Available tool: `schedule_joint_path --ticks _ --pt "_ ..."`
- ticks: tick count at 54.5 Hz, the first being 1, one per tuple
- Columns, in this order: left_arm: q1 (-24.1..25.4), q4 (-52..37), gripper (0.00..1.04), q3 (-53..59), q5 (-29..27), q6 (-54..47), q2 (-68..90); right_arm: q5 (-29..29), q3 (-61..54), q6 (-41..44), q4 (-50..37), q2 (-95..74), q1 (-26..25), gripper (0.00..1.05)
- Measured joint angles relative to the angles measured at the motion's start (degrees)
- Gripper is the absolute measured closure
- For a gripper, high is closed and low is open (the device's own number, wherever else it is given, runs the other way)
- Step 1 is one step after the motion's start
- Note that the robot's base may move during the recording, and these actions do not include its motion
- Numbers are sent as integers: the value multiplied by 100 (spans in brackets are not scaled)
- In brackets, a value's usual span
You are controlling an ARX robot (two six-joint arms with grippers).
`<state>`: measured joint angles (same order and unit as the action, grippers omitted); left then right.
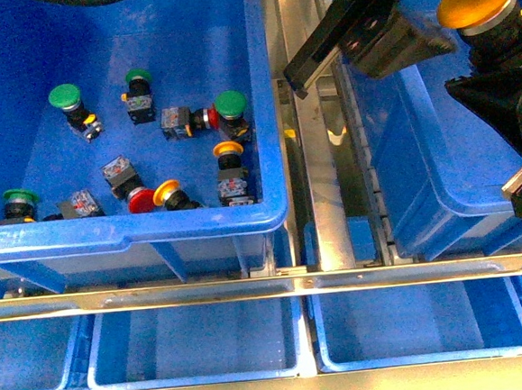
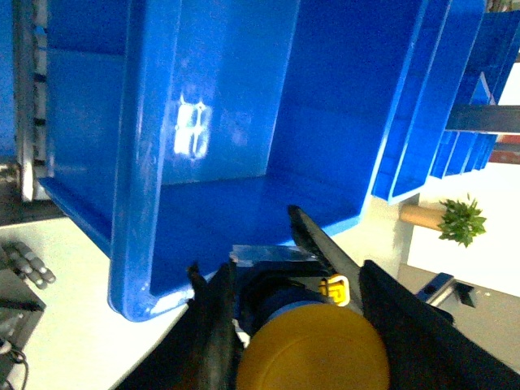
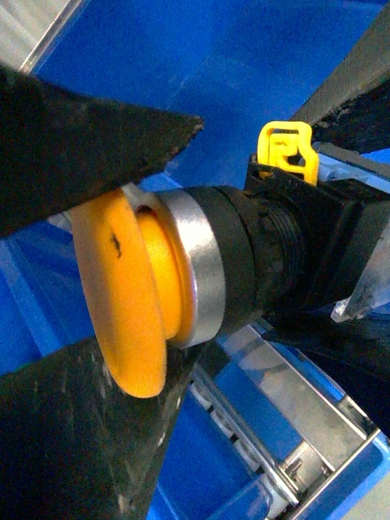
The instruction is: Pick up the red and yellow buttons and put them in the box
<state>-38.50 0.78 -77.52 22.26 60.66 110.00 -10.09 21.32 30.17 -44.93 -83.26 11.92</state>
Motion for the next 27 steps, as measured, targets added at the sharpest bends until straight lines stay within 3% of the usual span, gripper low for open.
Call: schedule_joint_path --ticks 16,27 --pt "328 -214 6 175 -151 -317 -15 92 -195 -17 2 120 -48 63" --pt "586 -369 8 385 -199 -426 -188 74 -254 -17 2 125 -55 63"
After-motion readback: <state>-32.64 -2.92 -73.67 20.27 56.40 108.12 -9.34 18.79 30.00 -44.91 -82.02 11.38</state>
